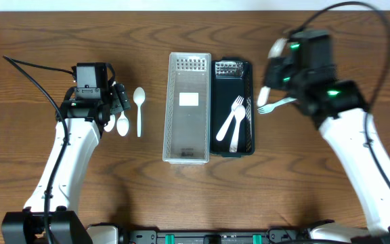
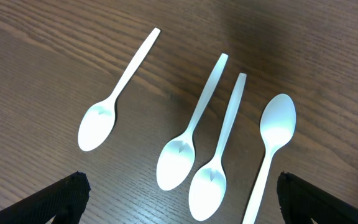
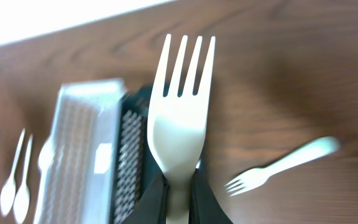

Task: Pack container
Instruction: 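Carry the held utensils left and release them into the black tray, then grasp the mint-green fork by its handle with the right gripper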

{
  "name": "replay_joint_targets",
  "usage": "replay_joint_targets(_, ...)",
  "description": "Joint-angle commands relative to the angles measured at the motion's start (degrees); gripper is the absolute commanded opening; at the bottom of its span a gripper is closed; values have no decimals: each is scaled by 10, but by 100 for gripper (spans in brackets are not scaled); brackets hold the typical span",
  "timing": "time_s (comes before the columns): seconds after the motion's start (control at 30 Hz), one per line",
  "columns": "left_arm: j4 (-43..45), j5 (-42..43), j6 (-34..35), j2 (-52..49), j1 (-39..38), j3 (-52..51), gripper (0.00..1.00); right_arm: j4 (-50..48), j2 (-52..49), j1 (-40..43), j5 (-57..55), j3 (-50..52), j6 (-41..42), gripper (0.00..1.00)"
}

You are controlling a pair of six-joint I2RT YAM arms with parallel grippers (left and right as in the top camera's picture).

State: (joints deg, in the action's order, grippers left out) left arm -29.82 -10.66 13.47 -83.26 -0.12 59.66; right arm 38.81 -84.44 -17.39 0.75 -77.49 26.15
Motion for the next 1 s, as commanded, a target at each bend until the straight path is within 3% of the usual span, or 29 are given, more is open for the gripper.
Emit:
replay_joint_targets(0.0,-2,0,-3,-2,0,9,98,11,-67,-57,0,18,-2,1)
replay_joint_targets(0.13,-2,0,-3,-2,0,9,98,-3,-150,-94,-25,18,3,3)
replay_joint_targets(0.3,-2,-1,-3,-2,0,9,98,-39,-216,-107,24,18,-9,18)
replay_joint_targets(0.37,-2,0,-3,-2,0,9,98,-54,-215,-105,25,14,-22,38)
replay_joint_targets(0.43,-2,-1,-3,-2,0,9,98,-50,-198,-94,23,-7,-31,70)
replay_joint_targets(0.47,-2,0,-3,-2,0,9,98,-45,-187,-88,20,-18,-31,82)
replay_joint_targets(0.5,-2,0,-3,-2,0,9,98,-41,-174,-79,13,-30,-31,85)
replay_joint_targets(0.67,-2,-1,-3,-2,0,9,98,-24,-115,-18,-67,-49,-9,88)
replay_joint_targets(0.87,-2,-1,-3,-2,0,9,98,35,-126,78,-115,-36,115,78)
replay_joint_targets(0.97,-2,0,-3,-2,0,9,98,65,-153,107,-115,-21,193,81)
